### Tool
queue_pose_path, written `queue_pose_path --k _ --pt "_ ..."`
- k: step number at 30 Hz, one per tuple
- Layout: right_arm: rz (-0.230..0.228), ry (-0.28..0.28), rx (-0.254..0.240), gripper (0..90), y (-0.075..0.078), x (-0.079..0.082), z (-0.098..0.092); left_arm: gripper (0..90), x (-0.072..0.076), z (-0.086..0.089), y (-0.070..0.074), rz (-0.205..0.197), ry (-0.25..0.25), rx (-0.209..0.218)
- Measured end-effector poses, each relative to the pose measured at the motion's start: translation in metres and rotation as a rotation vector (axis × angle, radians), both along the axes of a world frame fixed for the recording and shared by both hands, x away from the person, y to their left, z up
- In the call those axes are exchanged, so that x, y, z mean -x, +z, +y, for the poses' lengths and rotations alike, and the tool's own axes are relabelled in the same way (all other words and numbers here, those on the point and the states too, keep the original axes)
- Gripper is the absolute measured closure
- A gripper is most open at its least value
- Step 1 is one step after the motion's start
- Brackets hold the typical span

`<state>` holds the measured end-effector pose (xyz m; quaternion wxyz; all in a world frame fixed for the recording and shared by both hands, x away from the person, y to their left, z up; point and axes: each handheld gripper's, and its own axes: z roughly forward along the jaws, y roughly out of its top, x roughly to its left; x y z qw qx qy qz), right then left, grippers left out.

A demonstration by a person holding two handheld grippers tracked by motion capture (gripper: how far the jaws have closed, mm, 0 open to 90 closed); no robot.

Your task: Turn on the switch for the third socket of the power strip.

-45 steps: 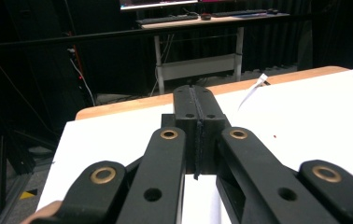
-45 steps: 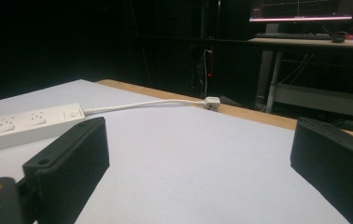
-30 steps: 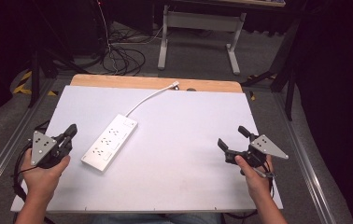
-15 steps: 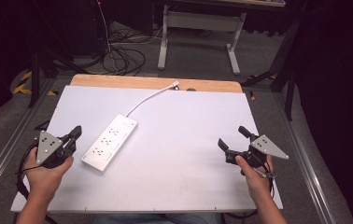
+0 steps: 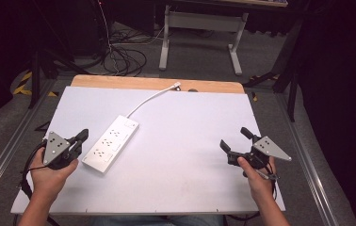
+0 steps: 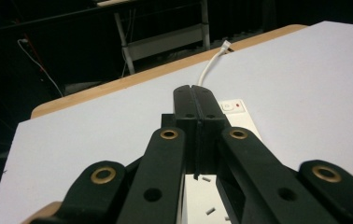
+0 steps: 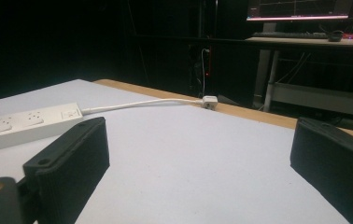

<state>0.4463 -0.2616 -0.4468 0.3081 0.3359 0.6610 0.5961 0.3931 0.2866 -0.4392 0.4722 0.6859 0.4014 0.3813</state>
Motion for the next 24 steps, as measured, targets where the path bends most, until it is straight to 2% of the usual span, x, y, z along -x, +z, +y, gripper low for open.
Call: queue_pose_path --k 24 --pt "0.004 -0.004 0.001 4.9 0.0 0.0 -0.001 90.0 -0.005 -0.012 -0.006 0.093 -0.09 -0.06"
